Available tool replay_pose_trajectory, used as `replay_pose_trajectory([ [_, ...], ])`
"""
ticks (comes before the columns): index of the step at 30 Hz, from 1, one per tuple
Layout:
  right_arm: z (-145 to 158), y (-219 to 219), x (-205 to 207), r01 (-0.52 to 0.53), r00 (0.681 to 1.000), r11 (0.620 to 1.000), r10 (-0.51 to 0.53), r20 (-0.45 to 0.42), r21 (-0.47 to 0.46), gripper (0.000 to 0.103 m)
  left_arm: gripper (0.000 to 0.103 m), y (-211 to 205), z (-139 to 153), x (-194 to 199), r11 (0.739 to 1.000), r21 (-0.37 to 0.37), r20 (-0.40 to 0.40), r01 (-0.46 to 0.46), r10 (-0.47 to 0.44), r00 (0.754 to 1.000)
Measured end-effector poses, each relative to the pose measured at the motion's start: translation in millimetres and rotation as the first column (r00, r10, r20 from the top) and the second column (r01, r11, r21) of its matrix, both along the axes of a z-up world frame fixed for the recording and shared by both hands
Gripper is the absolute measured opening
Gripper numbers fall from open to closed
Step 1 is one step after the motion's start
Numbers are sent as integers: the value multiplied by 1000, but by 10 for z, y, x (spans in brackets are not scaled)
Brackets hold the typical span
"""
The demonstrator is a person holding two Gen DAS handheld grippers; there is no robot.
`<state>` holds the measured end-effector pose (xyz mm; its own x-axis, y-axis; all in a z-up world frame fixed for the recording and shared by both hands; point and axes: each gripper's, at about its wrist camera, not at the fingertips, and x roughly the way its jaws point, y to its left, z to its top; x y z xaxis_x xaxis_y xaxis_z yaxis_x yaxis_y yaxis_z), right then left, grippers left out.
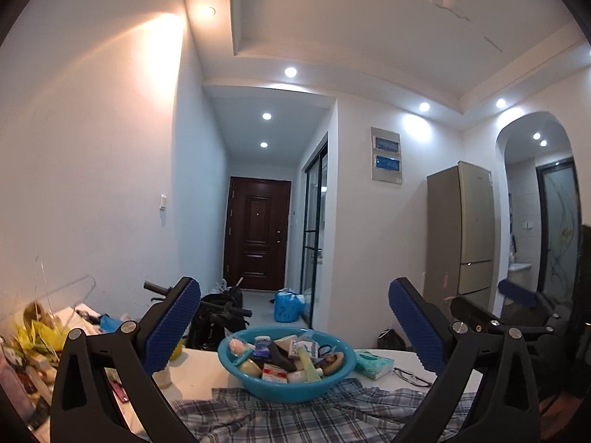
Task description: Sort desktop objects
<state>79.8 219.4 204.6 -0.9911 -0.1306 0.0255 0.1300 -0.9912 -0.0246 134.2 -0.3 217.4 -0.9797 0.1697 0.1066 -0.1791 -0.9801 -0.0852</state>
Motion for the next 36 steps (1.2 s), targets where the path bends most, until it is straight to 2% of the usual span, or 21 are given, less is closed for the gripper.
replay_pose_trajectory([
  [5,-322,103,-1,-64,996,994,69,55,-92,103,103,-192,-248,104,995,91,-8,37,-36,999],
  [9,-459,36,0,-21,999,999,21,31,-29,103,103,-228,-392,27,992,121,-30,24,-21,999],
  [11,-556,-28,14,14,1000,1000,-14,7,14,103,103,-192,-492,-63,994,100,-23,39,-37,999],
  [14,-752,-137,-5,58,998,996,-57,-14,64,103,103,-66,-743,-109,996,10,-32,83,-83,996],
  [16,-899,-210,-32,57,998,994,-56,-13,96,103,103,61,-904,-114,998,-59,-32,36,-38,999],
  [18,-1046,-244,-97,48,998,994,-50,23,100,103,103,190,-1073,-116,991,-135,-42,-14,8,999],
  [21,-1226,-243,-203,41,995,996,-47,89,74,103,103,302,-1248,-147,977,-210,-15,26,-30,999],
  [26,-1459,-163,-245,46,988,998,-51,145,43,103,103,333,-1406,-244,982,-179,58,64,-54,997],
  [34,-1637,-88,-207,56,984,998,-54,168,-4,103,103,224,-1623,-350,992,-116,109,-52,65,992],
  [36,-1665,-83,-233,84,984,996,-85,159,13,103,103,222,-1688,-376,989,-117,124,-88,103,987],
])
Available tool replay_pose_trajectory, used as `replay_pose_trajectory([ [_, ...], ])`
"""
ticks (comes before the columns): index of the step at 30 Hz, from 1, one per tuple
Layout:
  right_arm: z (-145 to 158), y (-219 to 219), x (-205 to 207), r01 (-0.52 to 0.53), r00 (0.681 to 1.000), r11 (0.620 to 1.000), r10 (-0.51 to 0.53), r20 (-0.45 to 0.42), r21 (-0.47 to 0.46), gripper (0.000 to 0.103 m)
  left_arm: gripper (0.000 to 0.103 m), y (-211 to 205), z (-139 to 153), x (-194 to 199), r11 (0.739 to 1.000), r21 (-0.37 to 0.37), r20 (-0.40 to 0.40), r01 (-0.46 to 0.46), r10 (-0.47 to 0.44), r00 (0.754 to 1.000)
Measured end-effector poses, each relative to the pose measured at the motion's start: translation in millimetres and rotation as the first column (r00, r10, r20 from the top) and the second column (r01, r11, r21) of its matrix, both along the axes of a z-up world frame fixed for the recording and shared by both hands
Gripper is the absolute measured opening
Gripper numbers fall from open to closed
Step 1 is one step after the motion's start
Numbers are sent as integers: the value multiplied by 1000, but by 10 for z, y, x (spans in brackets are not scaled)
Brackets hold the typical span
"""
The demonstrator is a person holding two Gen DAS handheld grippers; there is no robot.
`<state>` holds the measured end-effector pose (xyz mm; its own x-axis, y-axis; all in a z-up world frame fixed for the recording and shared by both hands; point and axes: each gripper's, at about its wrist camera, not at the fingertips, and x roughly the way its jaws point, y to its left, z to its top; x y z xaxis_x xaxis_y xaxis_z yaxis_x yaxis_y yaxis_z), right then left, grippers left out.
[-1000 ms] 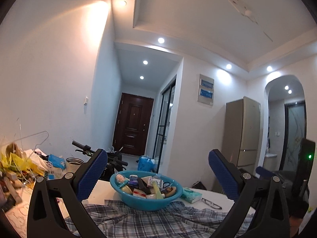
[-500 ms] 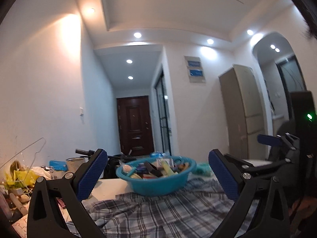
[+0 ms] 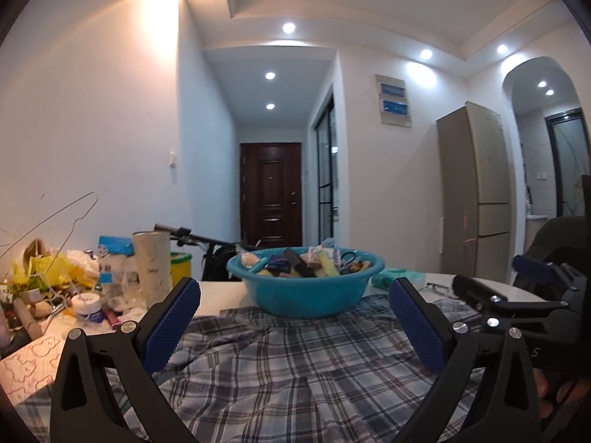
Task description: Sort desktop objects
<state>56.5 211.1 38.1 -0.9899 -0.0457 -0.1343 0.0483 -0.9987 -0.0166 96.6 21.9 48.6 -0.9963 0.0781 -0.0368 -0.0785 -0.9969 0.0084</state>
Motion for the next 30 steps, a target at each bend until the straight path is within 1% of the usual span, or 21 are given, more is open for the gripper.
replay_pose_trajectory([
  [2,-39,1,-24,31,1000,999,-30,-5,36,103,103,1,-45,-4,1000,-8,4,-20,20,1000],
  [3,-58,13,-41,27,1000,999,-28,9,37,103,103,-7,-46,-10,1000,-5,4,-22,22,1000],
  [5,-77,56,-79,4,999,1000,-5,44,4,103,103,-14,-47,-20,1000,16,9,-16,16,1000],
  [7,-81,88,-100,9,998,1000,-8,56,-16,103,103,-6,-62,-81,1000,22,38,-9,8,999],
  [9,-86,107,-122,16,998,1000,-14,66,-24,103,103,1,-87,-166,1000,15,78,-14,13,997],
  [11,-116,116,-200,0,994,999,3,108,-33,103,103,1,-121,-260,1000,13,127,-27,26,992],
  [13,-167,118,-333,14,985,1000,-9,174,-25,103,103,-6,-177,-380,1000,18,205,-17,13,979],
  [14,-186,130,-403,28,977,999,-22,211,-25,103,103,-3,-214,-459,1000,27,269,14,-21,963],
  [15,-191,158,-419,27,976,999,-17,217,-41,103,103,-5,-223,-489,999,32,291,35,-43,956],
  [17,-181,226,-380,0,981,996,17,191,-86,103,103,-9,-197,-384,999,15,230,-41,36,973],
  [18,-186,228,-376,2,982,996,15,188,-88,103,103,-10,-186,-346,998,13,211,-56,52,976],
  [19,-190,224,-379,9,982,996,7,191,-85,103,103,-21,-192,-352,999,20,214,-49,43,976],
  [21,-200,190,-393,16,980,998,-3,201,-66,103,103,-36,-225,-453,999,29,268,-45,36,963],
  [22,-195,166,-390,22,980,998,-11,200,-52,103,103,-49,-232,-478,998,35,278,-45,34,960],
  [24,-184,116,-351,33,983,999,-29,181,-22,103,103,-66,-228,-453,997,42,266,-64,50,963],
  [26,-181,73,-340,32,984,999,-31,177,-3,103,103,-56,-218,-398,996,30,243,-85,75,967],
  [30,-175,85,-330,21,984,1000,-18,175,-15,103,103,-42,-222,-405,996,23,247,-85,77,966],
])
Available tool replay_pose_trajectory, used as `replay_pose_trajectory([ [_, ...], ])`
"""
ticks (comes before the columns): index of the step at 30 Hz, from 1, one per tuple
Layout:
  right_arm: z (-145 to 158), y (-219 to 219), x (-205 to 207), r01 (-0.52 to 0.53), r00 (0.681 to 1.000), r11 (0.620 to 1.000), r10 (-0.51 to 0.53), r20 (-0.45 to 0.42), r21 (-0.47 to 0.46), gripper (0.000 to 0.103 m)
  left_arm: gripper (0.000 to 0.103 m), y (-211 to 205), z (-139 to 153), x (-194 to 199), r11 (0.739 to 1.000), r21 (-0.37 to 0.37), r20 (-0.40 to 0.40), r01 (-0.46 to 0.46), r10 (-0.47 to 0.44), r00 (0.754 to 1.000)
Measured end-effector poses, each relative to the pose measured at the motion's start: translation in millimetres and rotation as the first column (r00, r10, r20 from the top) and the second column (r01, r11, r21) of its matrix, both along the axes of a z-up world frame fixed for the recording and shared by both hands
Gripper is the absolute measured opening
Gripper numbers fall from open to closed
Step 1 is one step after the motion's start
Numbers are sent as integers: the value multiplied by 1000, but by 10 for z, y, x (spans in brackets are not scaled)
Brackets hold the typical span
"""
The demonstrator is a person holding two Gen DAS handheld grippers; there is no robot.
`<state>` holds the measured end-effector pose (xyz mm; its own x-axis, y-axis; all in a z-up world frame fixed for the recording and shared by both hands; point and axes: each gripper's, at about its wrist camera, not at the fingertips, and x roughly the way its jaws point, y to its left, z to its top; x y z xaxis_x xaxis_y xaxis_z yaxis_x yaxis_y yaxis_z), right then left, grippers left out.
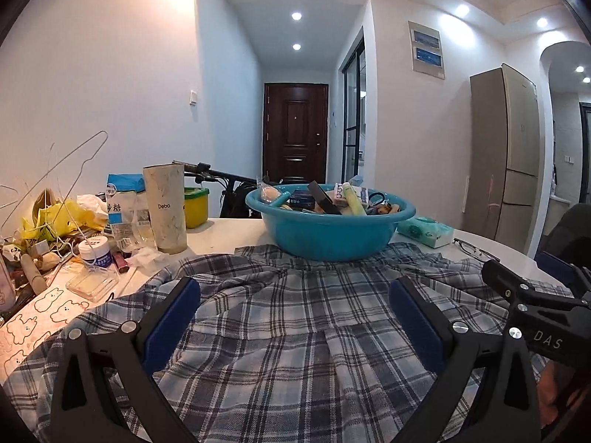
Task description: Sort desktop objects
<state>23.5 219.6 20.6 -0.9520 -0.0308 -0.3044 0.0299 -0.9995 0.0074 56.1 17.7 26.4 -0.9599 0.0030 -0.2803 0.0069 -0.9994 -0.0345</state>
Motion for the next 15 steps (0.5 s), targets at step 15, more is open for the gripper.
replay_pose_trajectory([
  [15,-12,0,-11,-4,1000,1000,4,7,-13,103,103,-65,1,-14,1000,17,2,-8,8,1000],
])
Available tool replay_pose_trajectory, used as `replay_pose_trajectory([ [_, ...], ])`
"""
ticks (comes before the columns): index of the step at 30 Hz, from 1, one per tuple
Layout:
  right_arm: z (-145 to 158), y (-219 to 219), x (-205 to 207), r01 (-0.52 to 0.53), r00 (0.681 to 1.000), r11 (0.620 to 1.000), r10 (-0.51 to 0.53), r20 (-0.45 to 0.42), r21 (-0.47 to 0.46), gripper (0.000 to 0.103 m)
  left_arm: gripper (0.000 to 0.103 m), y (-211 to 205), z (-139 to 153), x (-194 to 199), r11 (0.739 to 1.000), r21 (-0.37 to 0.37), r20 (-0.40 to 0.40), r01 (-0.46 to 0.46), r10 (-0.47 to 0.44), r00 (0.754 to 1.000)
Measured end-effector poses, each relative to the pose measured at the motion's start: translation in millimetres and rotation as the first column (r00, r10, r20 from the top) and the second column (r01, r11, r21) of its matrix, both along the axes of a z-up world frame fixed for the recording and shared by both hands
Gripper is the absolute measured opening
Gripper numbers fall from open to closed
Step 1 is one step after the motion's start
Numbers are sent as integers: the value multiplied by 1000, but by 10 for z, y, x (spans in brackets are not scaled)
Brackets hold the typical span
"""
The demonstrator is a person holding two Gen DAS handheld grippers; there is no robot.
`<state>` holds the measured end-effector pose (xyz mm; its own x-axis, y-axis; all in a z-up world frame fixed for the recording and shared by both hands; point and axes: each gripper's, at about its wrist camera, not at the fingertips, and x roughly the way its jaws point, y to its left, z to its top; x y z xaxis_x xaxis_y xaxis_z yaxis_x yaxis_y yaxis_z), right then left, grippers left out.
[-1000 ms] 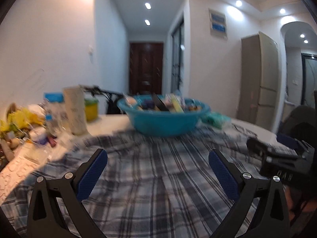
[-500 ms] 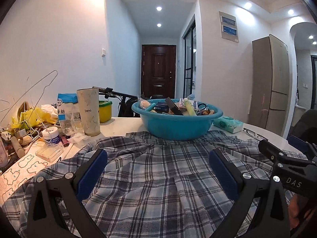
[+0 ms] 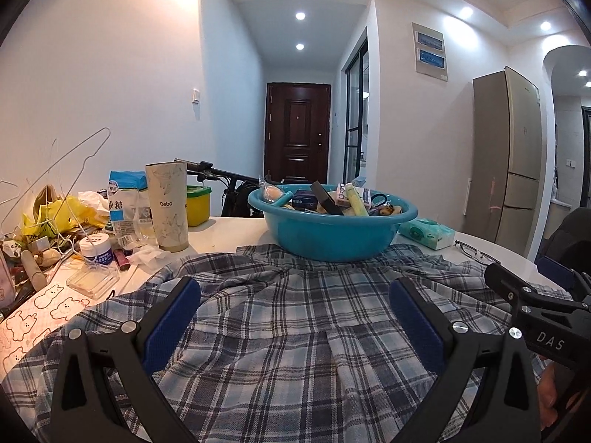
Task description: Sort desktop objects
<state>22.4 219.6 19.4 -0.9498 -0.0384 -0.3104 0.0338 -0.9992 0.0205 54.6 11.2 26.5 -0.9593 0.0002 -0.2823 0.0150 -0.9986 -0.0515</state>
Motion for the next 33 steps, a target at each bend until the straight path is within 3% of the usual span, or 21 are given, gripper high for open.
replay_pose_trajectory([
  [33,-5,14,17,5,1000,1000,-5,-6,0,103,103,11,-4,-3,1000,-4,1,-1,1,1000],
])
